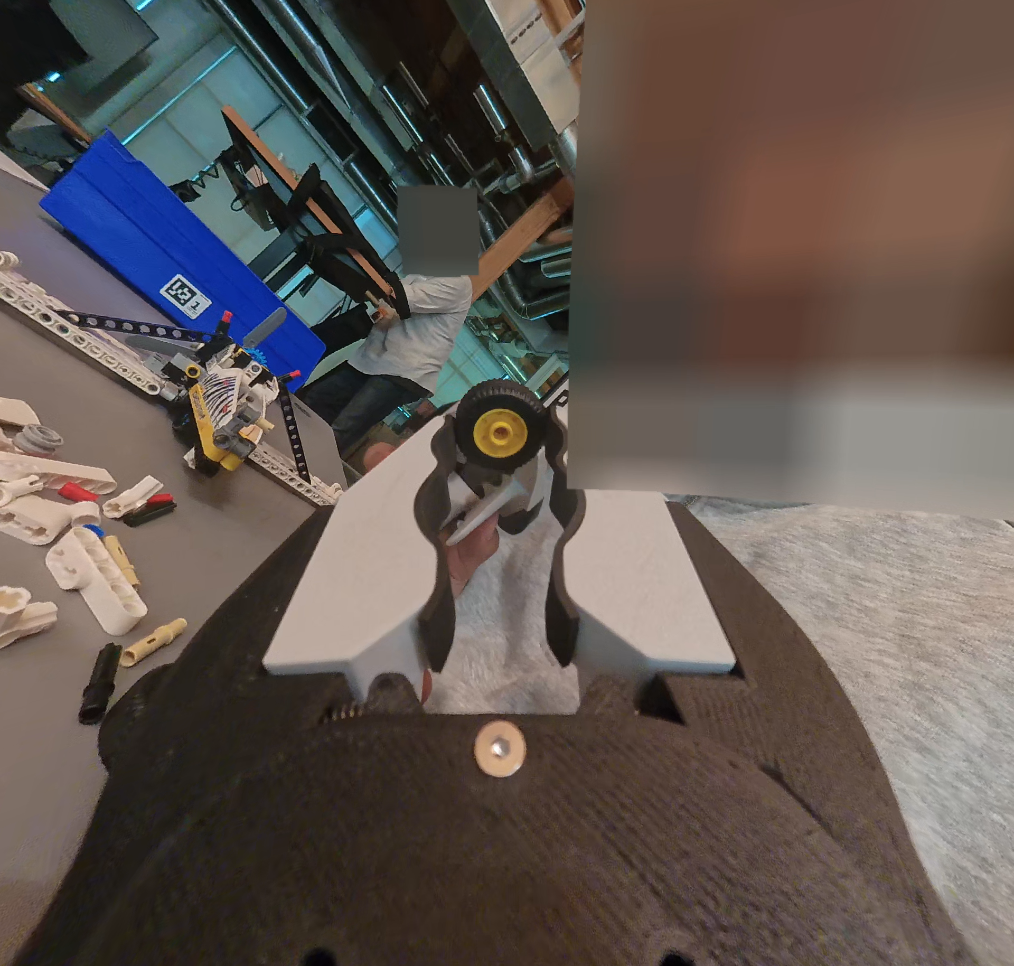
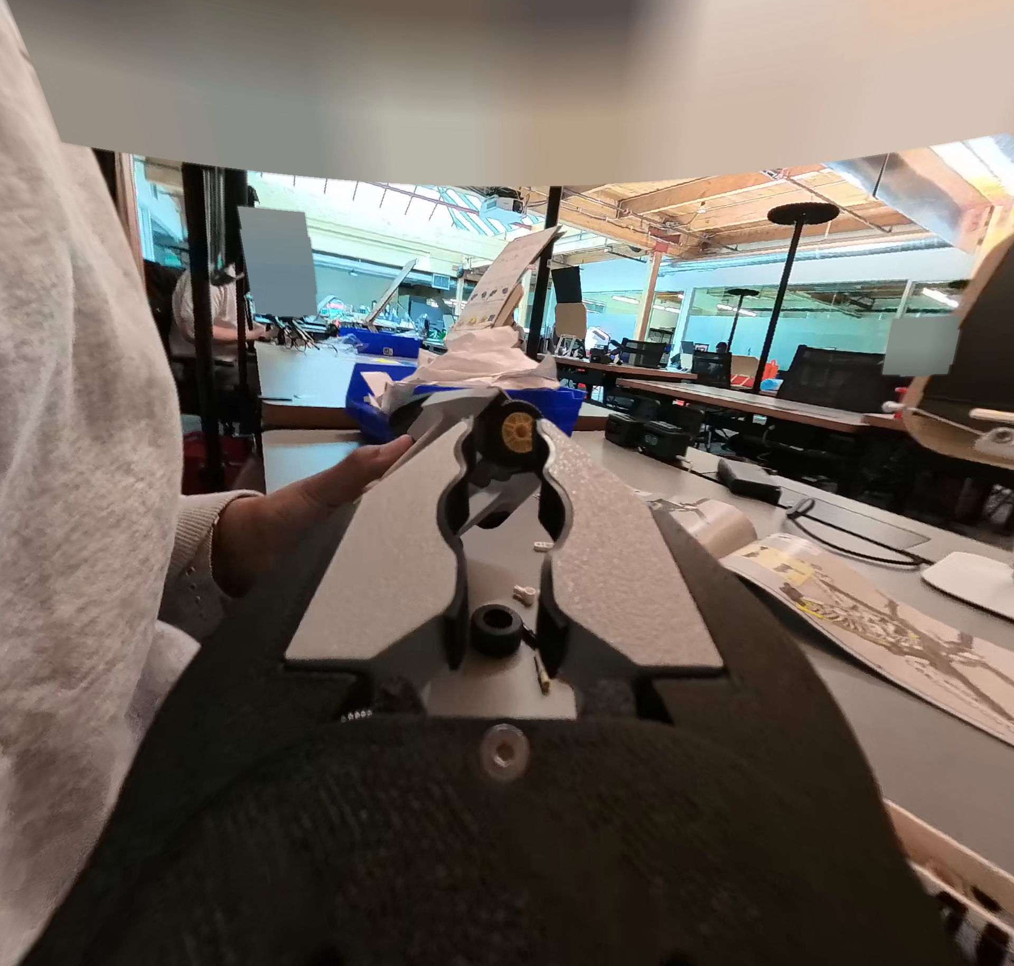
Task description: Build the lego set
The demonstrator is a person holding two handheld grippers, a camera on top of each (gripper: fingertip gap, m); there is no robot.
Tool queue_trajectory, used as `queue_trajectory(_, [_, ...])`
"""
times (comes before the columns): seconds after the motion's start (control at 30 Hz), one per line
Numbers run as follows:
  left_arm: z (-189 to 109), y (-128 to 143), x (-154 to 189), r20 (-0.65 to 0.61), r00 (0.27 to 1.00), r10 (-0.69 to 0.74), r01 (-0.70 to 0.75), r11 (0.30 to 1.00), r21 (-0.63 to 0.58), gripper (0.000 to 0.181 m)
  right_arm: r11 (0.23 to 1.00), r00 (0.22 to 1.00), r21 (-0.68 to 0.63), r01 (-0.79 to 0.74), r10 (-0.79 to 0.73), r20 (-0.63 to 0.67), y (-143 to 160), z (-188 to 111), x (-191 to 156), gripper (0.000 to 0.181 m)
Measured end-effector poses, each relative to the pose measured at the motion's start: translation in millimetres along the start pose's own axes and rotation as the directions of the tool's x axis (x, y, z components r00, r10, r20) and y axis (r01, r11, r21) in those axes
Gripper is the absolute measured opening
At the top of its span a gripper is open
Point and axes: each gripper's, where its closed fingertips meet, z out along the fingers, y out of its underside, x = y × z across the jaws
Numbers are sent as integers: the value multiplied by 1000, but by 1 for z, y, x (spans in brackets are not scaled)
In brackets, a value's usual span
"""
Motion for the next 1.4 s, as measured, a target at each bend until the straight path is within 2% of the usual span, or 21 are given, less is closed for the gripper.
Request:
queue_trajectory(0.27, [0, 0, 1, -3, 1000, 1, -1, 1000, 3, 32, 996, 997, -26, 82, -82, -7, 3, 3, -5, 18])
queue_trajectory(0.43, [-1, -1, 0, 2, 1000, 0, 0, 1000, 9, 31, 983, 969, -46, 178, -183, -164, 2, -3, 17, 19])
queue_trajectory(0.93, [0, -1, -1, 7, 1000, 1, -1, 1000, 3, 30, 972, 967, -86, 219, -228, -111, 8, 3, 9, 16])
queue_trajectory(1.03, [4, 4, -5, 37, 999, 18, -17, 1000, -26, 30, 956, 961, -148, 252, -266, -78, 18, 9, 3, 22])
queue_trajectory(1.17, [10, 6, -6, 31, 999, 15, -15, 1000, -10, 31, 928, 936, -176, 329, -344, -68, 23, 12, -2, 30])
queue_trajectory(1.4, [16, 11, -12, 84, 994, 64, -62, 998, -32, 31, 950, 944, -125, 286, -301, -134, 12, 3, 10, 13])
